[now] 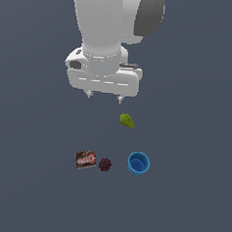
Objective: Pick up a designated object from a clutter of objects.
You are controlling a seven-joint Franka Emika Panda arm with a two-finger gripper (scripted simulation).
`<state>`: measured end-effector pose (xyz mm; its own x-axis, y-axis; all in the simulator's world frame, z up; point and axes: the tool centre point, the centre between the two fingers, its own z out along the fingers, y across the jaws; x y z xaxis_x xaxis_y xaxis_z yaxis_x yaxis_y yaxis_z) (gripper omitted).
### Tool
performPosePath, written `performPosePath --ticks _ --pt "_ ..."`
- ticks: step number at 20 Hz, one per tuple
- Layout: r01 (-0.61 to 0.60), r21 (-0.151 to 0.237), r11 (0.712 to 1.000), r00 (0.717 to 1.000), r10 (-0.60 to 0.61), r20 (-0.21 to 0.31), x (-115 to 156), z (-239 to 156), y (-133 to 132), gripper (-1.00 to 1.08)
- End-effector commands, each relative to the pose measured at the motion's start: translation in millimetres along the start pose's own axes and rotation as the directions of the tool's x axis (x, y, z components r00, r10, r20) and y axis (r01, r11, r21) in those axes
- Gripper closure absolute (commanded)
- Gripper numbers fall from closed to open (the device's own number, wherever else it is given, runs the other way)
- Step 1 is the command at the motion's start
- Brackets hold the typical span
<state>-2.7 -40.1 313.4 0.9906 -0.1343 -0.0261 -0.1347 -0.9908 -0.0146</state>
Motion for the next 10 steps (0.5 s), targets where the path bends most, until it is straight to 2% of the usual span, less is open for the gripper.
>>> performPosePath --ticks 1,6,10 --pt "-0.036 0.003 0.999 0.999 0.036 0.000 5.4 6.1 1.3 -0.92" --pt "-0.138 0.011 0.990 0.990 0.138 0.001 20.8 23.8 5.3 -0.92" --pt "-0.246 0.017 0.969 0.969 0.246 0.002 36.3 43.8 10.3 -0.92"
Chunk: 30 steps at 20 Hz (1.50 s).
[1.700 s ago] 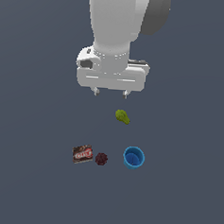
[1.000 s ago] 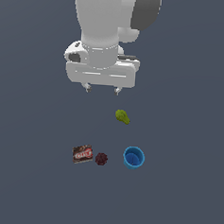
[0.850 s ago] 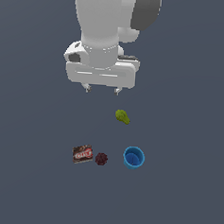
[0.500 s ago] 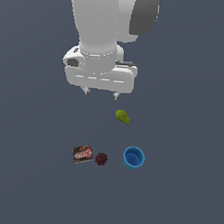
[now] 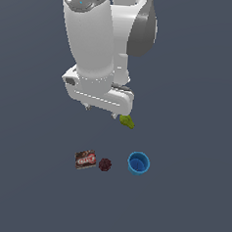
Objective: Pick up a designated object from a clutter of objects.
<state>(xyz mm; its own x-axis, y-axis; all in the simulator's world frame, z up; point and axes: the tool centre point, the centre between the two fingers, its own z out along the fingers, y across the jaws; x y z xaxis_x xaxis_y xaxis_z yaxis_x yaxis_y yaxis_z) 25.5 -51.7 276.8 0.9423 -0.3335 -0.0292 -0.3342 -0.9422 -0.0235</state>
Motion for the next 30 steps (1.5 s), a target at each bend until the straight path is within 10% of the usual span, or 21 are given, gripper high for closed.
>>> performPosePath --ticks 1,12,30 --pt "-0.074 0.004 0.997 0.997 0.074 0.000 10.7 13.9 1.6 -0.92" --pt "-0.411 0.010 0.912 0.912 0.411 -0.003 55.4 83.7 14.0 -0.92" --pt "-0.782 0.010 0.623 0.623 0.782 -0.030 98.9 191.5 43.8 -0.92"
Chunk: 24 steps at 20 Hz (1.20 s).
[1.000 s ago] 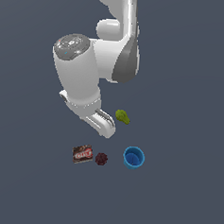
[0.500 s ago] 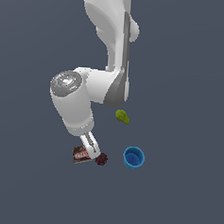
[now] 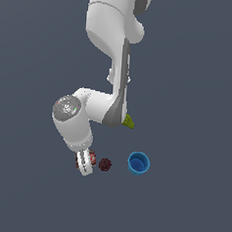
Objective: Pick up a designated object from a clutter of objects.
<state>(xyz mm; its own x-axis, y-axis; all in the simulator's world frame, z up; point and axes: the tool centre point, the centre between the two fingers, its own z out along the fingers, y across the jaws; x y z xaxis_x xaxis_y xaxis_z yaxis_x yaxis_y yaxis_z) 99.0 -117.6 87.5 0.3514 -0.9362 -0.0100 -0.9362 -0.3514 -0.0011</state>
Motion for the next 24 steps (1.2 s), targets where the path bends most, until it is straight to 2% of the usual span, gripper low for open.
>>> performPosePath --ticks 1,7,13,24 --pt "-0.041 0.000 0.999 0.999 0.041 -0.005 4.0 9.2 -0.4 -0.92" --pt "-0.088 0.000 0.996 0.996 0.088 -0.010 8.5 20.8 -0.1 -0.92" --pt "-0.086 -0.001 0.996 0.996 0.086 -0.009 8.2 24.5 0.1 -0.92" --pt "-0.091 0.000 0.996 0.996 0.091 -0.010 8.7 70.2 0.8 -0.92"
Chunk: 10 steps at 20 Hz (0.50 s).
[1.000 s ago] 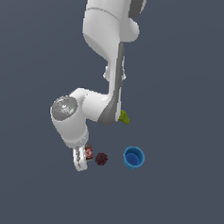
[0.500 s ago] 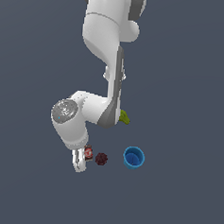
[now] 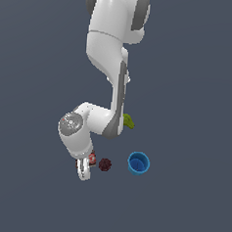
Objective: Pick up a designated object from a clutter of objects.
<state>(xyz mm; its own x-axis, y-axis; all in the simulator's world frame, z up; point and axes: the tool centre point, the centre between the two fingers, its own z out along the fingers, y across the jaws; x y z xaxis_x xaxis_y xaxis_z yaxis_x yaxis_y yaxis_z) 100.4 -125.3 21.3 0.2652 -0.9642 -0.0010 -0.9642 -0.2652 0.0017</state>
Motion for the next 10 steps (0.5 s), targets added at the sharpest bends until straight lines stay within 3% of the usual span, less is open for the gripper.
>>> performPosePath --ticks 1,3,4,10 --pt "0.000 0.002 1.000 1.000 0.000 -0.001 0.3 5.2 -1.0 -0.92" --pt "0.000 0.002 1.000 1.000 0.000 -0.001 0.6 5.7 -1.5 -0.92" --pt "0.000 0.002 1.000 1.000 0.000 -0.001 0.6 5.7 -1.5 1.08" --pt "0.000 0.002 1.000 1.000 0.000 -0.001 0.6 5.7 -1.5 1.08"
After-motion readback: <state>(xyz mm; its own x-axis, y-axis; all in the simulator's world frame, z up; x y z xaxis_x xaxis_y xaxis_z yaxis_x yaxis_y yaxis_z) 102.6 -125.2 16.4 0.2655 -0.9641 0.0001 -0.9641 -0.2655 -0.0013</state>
